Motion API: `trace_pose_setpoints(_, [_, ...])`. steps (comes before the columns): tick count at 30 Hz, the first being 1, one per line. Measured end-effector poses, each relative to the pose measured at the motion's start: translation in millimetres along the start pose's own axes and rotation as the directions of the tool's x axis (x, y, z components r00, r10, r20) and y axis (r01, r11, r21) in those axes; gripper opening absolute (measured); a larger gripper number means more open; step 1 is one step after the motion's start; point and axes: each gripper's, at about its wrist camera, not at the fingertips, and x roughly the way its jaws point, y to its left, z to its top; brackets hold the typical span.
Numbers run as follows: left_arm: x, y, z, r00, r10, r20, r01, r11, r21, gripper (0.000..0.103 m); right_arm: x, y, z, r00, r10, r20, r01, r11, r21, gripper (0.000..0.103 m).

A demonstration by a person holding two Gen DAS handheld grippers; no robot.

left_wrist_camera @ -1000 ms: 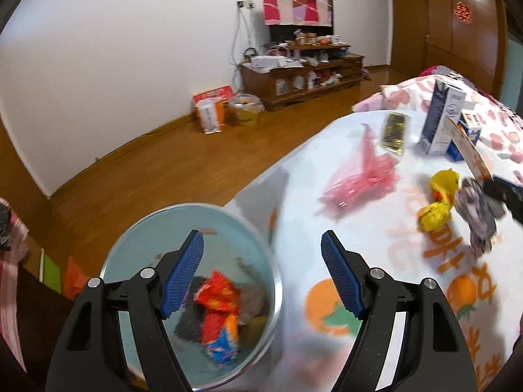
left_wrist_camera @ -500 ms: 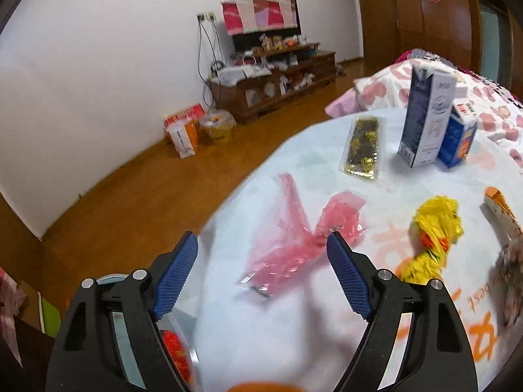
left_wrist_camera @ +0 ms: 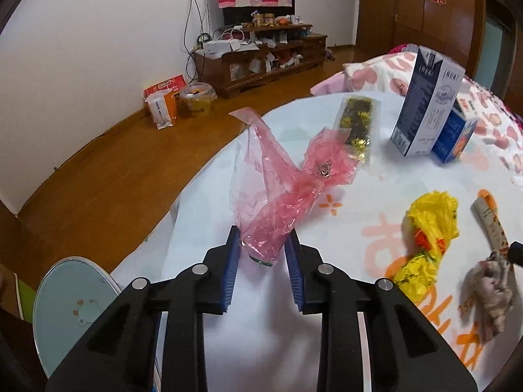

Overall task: Collect trash
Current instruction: 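Close the right tool on the orange snack wrapper while the left tool grasps the pink plastic bag, then carry the pink bag and orange wrapper over the teal bin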

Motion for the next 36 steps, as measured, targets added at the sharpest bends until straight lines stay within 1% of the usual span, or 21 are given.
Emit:
trace_pose_setpoints(2, [-6.6,-1.6,-0.6,1.000,-0.001,0.014,0.001,1.000,0.002,0.027,-8.1,-3.3,1.0,1.000,-0.006,0.022,0.006,1.000,0.003,0.003])
trace_pose_setpoints(5, [-20.2,-1.4,-5.1,0.999,0.010,0.031,-0.010,1.000,0.007,0.027,-16.4,-7.2,0.5,0.999,-0.017,0.032,0.016,1.000,0.010,0.003])
trace_pose_setpoints(11, [-56.0,6.3,-18.3,0.998,0.021,0.054,-0.021,1.000,0.007,0.027,-35.5,-5.2,-13.4,0.997,-0.045,0.069,0.046,0.999,-0.010,0.003])
trace_pose_setpoints(14, [-77.2,8.7,-29.1,0.997,0.024,0.067,-0.024,1.000,0.001,0.027,-43.6,2.7,-25.3,0.992,-0.081,0.094,0.084,0.996,-0.036,0.003])
trace_pose_setpoints(17, [-92.2,9.0,-40.2,0.998,0.022,0.067,-0.022,1.000,-0.002,0.027,-50.3,14.2,-38.7,0.982,-0.136,0.128,0.147,0.986,-0.079,0.003])
trace_pose_setpoints(19, [-98.9,12.3,-47.2,0.997,0.026,0.068,-0.027,1.000,0.001,0.027,-56.4,21.8,-48.6,0.978,-0.148,0.146,0.163,0.982,-0.097,0.003])
trace_pose_setpoints(22, [-110.9,14.5,-59.1,0.996,0.048,0.073,-0.048,0.999,0.004,0.027,-65.3,31.9,-58.7,0.974,-0.151,0.168,0.172,0.978,-0.115,0.003])
trace_pose_setpoints(25, [-121.6,22.0,-71.0,0.996,0.050,0.069,-0.049,0.999,-0.011,0.027,-76.7,45.8,-68.9,0.971,-0.144,0.190,0.173,0.975,-0.143,0.003])
trace_pose_setpoints(28, [-131.3,29.0,-82.7,0.995,0.074,0.069,-0.073,0.997,-0.019,0.027,-85.0,62.0,-79.1,0.969,-0.134,0.206,0.171,0.970,-0.173,0.003])
trace_pose_setpoints(32, [-145.0,43.0,-98.8,0.993,0.097,0.062,-0.094,0.995,-0.042,0.027,-84.9,89.0,-94.5,0.972,-0.110,0.207,0.156,0.962,-0.225,0.003])
trace_pose_setpoints(36, [-152.5,60.1,-114.1,0.991,0.121,0.051,-0.117,0.991,-0.071,0.028,-80.4,113.6,-103.1,0.978,-0.068,0.197,0.120,0.957,-0.264,0.003])
